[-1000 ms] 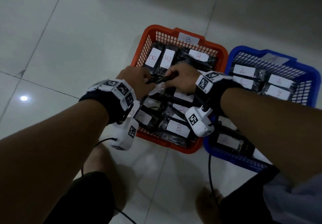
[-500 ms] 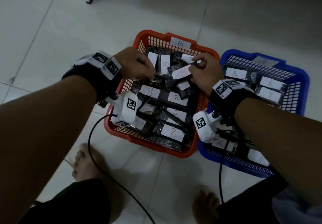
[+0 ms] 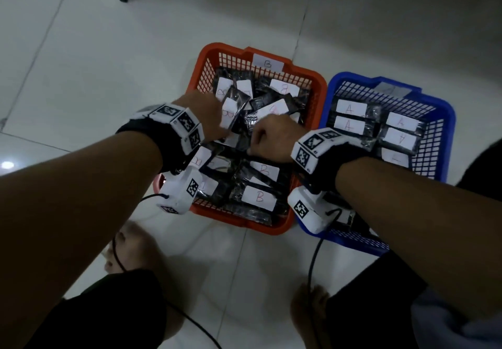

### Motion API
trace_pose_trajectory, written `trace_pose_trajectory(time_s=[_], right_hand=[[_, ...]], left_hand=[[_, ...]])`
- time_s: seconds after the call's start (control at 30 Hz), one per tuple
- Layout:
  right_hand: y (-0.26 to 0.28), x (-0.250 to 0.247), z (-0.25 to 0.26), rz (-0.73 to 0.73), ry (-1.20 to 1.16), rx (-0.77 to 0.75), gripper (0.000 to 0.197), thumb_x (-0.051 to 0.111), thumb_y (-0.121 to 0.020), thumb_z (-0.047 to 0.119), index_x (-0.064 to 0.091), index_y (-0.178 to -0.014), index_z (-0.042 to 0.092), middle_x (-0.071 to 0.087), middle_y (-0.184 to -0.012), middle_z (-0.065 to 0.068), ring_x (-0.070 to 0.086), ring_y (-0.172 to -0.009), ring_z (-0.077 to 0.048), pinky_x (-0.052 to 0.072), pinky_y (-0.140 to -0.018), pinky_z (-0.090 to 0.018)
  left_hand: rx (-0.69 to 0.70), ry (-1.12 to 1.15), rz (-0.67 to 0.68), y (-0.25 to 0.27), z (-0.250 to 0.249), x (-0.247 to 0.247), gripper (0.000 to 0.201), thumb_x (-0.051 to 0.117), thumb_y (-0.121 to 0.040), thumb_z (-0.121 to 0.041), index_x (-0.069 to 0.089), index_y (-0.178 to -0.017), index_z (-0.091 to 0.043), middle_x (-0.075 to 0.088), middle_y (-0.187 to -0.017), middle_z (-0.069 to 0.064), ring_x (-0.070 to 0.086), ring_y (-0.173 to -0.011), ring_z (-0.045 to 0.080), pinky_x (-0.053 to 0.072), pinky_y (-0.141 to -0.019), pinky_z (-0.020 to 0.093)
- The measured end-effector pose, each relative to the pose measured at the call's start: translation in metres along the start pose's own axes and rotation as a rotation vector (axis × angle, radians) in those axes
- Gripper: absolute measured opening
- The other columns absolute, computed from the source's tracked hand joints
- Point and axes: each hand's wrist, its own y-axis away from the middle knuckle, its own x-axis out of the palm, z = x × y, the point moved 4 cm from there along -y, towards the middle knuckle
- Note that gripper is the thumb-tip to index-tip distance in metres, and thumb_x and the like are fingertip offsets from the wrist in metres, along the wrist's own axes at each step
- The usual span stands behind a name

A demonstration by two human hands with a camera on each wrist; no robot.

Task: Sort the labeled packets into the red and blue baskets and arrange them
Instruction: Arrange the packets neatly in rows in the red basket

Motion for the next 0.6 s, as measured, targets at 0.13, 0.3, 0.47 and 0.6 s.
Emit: trace_pose_trajectory(time_s=[0.13,0.3,0.47,0.6], right_hand=[[0.009,0.034,0.014,0.312,0.173,-0.039,0.030,0.084,-0.064,0.052,0.068,-0.073,0.028,0.070,-0.083,0.002,0.067,-0.078,-0.017,0.060,-0.068,-0.034],[0.010,0.053,0.015,0.366,0.315,-0.047,0.048,0.082,-0.069,0.048,0.057,-0.096,0.018,0.056,-0.090,0.004,0.058,-0.087,-0.017,0.051,-0.071,-0.026],[0.006,0.045,0.009,0.406,0.193,-0.048,0.042,0.074,-0.082,0.037,0.069,-0.098,-0.001,0.061,-0.084,-0.003,0.064,-0.089,-0.030,0.046,-0.057,-0.014],[0.002,0.011,-0.006,0.175,0.047,0.073,0.039,0.073,-0.077,0.036,0.070,-0.100,0.005,0.068,-0.104,-0.018,0.066,-0.089,-0.034,0.056,-0.069,-0.039]], left_hand=[[-0.055,-0.165,0.292,0.006,0.013,0.032,0.049,0.070,-0.069,-0.066,0.057,-0.078,-0.019,0.053,-0.077,-0.005,0.057,-0.080,0.020,0.048,-0.068,0.028],[-0.069,-0.098,0.253,0.018,0.020,0.045,0.059,0.079,-0.070,-0.046,0.063,-0.116,-0.012,0.063,-0.107,0.004,0.061,-0.097,0.025,0.053,-0.081,0.032],[0.005,0.131,0.207,0.016,0.006,0.018,0.059,0.083,-0.070,-0.019,0.060,-0.124,-0.016,0.060,-0.127,0.001,0.056,-0.116,0.020,0.046,-0.089,0.027],[0.101,0.115,0.224,0.012,-0.004,0.020,0.059,0.079,-0.070,-0.006,0.060,-0.124,-0.021,0.060,-0.126,0.000,0.057,-0.113,0.018,0.047,-0.087,0.025]])
